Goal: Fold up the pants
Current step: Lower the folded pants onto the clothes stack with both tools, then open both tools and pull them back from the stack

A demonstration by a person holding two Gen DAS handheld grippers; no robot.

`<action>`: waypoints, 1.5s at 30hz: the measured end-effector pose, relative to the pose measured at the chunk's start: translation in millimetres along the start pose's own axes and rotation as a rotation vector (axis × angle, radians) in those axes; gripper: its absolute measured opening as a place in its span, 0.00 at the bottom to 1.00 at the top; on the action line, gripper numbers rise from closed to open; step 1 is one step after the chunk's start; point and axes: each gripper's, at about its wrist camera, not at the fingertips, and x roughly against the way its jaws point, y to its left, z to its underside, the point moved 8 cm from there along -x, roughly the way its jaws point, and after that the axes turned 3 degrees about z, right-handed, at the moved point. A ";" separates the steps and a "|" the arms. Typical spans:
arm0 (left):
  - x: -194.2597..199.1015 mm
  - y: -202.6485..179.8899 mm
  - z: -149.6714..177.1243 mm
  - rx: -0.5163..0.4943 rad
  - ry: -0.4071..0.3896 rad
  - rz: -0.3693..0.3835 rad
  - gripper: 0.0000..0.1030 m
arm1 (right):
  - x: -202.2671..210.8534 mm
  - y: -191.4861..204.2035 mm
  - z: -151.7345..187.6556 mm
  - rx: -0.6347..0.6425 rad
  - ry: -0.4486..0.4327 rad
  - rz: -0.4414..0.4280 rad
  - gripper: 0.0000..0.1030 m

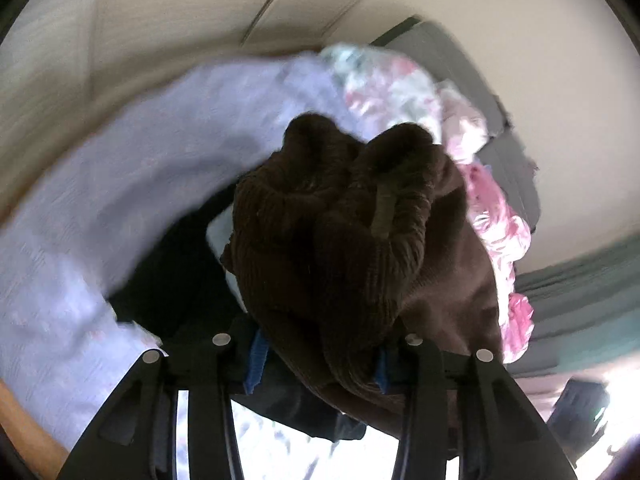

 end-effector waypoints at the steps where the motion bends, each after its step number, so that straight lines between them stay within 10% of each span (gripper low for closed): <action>1: -9.9 4.8 -2.3 0.015 0.008 -0.002 0.42 | -5.5 -2.3 3.4 0.020 0.007 0.031 0.34; 8: -23.3 1.0 -3.7 -0.011 0.019 -0.026 0.46 | -45.8 -36.2 14.7 -0.057 0.090 0.093 0.34; 15: 8.5 -12.5 0.7 -0.202 -0.028 -0.230 0.70 | -33.9 -27.9 13.7 -0.016 0.078 0.106 0.44; 30: 71.0 -57.5 29.1 -0.399 -0.147 -0.282 0.76 | 8.3 -10.4 8.2 0.044 -0.026 0.135 0.60; 45: 167.2 -162.1 148.2 -0.659 -0.284 -0.307 1.00 | 171.7 -16.8 53.5 0.128 -0.229 0.233 0.83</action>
